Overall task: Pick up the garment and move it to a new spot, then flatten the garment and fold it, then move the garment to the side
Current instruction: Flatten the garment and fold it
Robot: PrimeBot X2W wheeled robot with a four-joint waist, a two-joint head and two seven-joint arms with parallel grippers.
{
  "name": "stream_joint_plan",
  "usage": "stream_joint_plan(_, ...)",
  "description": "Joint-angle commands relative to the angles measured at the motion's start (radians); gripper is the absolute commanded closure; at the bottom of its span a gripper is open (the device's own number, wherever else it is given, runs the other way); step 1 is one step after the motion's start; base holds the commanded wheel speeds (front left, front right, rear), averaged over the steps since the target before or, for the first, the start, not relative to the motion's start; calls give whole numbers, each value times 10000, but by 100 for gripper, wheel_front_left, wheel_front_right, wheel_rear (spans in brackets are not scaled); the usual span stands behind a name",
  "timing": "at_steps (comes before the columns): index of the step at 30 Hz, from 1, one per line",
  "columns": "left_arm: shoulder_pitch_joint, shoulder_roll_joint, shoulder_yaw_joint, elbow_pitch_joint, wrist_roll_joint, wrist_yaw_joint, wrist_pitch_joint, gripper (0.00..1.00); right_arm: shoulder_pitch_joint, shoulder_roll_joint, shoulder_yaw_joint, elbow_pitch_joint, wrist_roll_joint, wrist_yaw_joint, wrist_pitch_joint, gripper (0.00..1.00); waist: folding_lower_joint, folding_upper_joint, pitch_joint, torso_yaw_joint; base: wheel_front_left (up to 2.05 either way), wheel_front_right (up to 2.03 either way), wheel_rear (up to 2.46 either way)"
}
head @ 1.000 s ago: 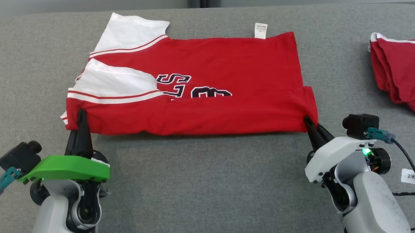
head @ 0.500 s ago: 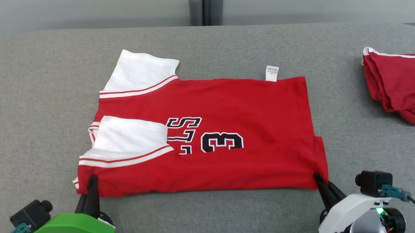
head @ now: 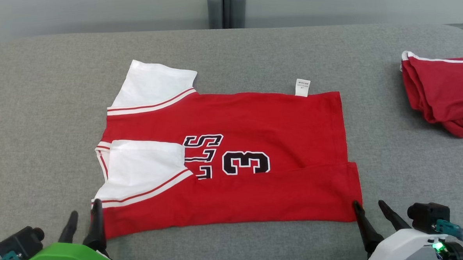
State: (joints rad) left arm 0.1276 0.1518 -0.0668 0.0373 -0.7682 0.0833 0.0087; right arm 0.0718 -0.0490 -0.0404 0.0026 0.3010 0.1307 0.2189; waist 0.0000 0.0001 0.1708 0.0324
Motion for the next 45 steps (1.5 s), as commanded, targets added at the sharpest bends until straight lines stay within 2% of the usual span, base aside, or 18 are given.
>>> stream_joint_plan(1, -12, 234, 92, -134, 162, 59, -18, 0, -24, -34, -82, -140, -110, -2, -109, 0, 0, -1, 28, -34, 0, 0, 0)
stream_joint_plan(6, -1045, 1165, 53, -672, 973, 0, 74, 0, -517, -31, -151, -463, -346, -2, -143, 0, 0, -1, 208, -210, 0, 0, 0)
stream_joint_plan(10, -2627, 1987, -165, -1145, 1519, -139, 731, 0, -1201, -33, 29, -703, -788, -2, 4, 0, 0, -1, 536, -419, 0, 0, 0)
stream_joint_plan(16, -5689, 3164, -618, -1071, 2003, -753, 2263, 0, -2552, -34, 634, -919, -1397, -2, 295, 0, 0, -1, 1489, -986, 0, 0, 0)
stream_joint_plan(20, -7429, 3747, -1013, -234, 2095, -1243, 3397, 0, -3408, -31, 1243, -919, -1710, -2, 442, 0, 0, -1, 2222, -1452, 0, 0, 0)
stream_joint_plan(27, -9236, 4361, -1482, 1423, 1993, -1703, 4946, 0, -4488, -240, 2109, -772, -1880, -4, 558, 0, 0, -1, 3322, -2123, 0, 0, 0)
stream_joint_plan(34, -9941, 4827, -1675, 2572, 1936, -1820, 5892, 0, -5088, -370, 2605, -495, -1662, -4, 407, 0, 0, -1, 4012, -2503, 0, 0, 0)
stream_joint_plan(45, -10006, 5178, -1488, 3284, 1870, -1367, 6406, 0, -5432, -337, 2931, -184, -1464, -4, 149, 0, 0, -1, 4387, -2728, 0, 0, 0)
